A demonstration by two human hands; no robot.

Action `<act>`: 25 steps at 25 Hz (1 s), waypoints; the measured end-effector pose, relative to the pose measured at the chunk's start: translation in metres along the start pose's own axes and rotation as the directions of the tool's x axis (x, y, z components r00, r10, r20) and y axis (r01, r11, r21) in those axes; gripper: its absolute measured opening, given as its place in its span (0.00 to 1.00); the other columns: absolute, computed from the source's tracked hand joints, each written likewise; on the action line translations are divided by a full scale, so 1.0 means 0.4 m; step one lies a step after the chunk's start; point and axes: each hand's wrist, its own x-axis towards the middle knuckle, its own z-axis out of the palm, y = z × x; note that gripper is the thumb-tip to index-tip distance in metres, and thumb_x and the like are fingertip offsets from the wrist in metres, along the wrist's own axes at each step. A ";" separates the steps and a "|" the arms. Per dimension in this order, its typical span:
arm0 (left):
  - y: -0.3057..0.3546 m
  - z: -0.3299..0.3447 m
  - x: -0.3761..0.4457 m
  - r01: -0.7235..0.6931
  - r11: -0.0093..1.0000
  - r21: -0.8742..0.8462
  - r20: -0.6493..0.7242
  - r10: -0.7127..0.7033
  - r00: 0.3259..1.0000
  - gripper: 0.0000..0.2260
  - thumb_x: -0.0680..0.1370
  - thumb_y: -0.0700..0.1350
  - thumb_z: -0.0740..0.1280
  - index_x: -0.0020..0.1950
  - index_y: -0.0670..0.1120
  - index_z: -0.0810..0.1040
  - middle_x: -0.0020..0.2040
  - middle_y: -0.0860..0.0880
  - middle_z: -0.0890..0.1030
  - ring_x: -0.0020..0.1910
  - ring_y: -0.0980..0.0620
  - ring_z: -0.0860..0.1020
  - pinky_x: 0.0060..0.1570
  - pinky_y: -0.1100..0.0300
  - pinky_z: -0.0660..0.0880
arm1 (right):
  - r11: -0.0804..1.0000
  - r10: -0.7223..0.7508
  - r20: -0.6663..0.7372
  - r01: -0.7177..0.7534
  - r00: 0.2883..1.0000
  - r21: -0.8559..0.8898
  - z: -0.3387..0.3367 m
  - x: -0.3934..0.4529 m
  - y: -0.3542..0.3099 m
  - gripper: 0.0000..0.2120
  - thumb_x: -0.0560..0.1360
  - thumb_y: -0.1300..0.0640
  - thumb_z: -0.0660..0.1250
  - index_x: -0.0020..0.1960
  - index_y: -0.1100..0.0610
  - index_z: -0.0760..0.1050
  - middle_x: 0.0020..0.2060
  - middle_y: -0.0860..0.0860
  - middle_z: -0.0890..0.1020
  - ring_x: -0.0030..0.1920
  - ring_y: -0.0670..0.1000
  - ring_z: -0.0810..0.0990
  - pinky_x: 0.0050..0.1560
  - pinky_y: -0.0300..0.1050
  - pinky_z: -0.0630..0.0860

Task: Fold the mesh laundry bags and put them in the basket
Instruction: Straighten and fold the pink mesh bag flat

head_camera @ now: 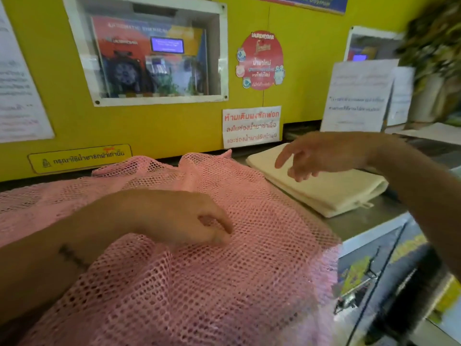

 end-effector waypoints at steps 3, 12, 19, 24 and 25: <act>-0.004 -0.019 0.001 -0.085 0.986 -0.141 -0.159 0.062 0.985 0.09 0.77 0.58 0.65 0.57 0.65 0.79 0.58 0.67 0.78 0.58 0.67 0.75 0.64 0.58 0.69 | 0.994 0.084 0.033 -0.081 0.996 -0.077 0.049 0.018 -0.023 0.12 0.76 0.54 0.67 0.59 0.46 0.79 0.44 0.48 0.85 0.45 0.48 0.82 0.48 0.46 0.78; -0.185 -0.009 0.018 0.164 0.983 -0.078 -0.465 -0.181 0.867 0.19 0.79 0.56 0.62 0.71 0.58 0.69 0.73 0.54 0.70 0.67 0.55 0.70 0.67 0.54 0.67 | 0.973 0.042 -0.243 -0.095 0.969 -0.211 0.097 0.306 0.020 0.20 0.71 0.56 0.59 0.59 0.55 0.80 0.61 0.53 0.79 0.56 0.55 0.77 0.54 0.49 0.76; -0.241 0.065 0.029 0.381 0.923 -0.052 -0.346 -0.375 0.860 0.25 0.79 0.64 0.49 0.74 0.58 0.65 0.72 0.52 0.69 0.70 0.52 0.66 0.72 0.47 0.62 | 0.956 -0.040 -0.251 -0.035 0.967 -0.290 0.094 0.495 0.030 0.12 0.76 0.59 0.62 0.52 0.56 0.83 0.50 0.53 0.83 0.44 0.53 0.79 0.45 0.47 0.77; -0.218 0.051 0.020 0.504 0.860 -0.081 -0.452 -0.482 0.751 0.18 0.81 0.55 0.54 0.69 0.56 0.72 0.68 0.53 0.74 0.65 0.52 0.71 0.67 0.48 0.68 | 0.932 -0.078 -0.038 0.059 0.996 -0.357 0.124 0.584 0.028 0.13 0.77 0.55 0.60 0.52 0.60 0.80 0.48 0.57 0.81 0.48 0.55 0.79 0.49 0.48 0.76; -0.210 0.050 0.019 0.528 0.846 -0.078 -0.469 -0.498 0.729 0.18 0.81 0.55 0.55 0.69 0.55 0.73 0.68 0.52 0.74 0.65 0.52 0.71 0.67 0.49 0.68 | 0.931 -0.101 -0.005 0.092 0.995 -0.354 0.119 0.588 0.025 0.12 0.77 0.54 0.60 0.50 0.60 0.80 0.46 0.56 0.81 0.47 0.54 0.79 0.47 0.48 0.75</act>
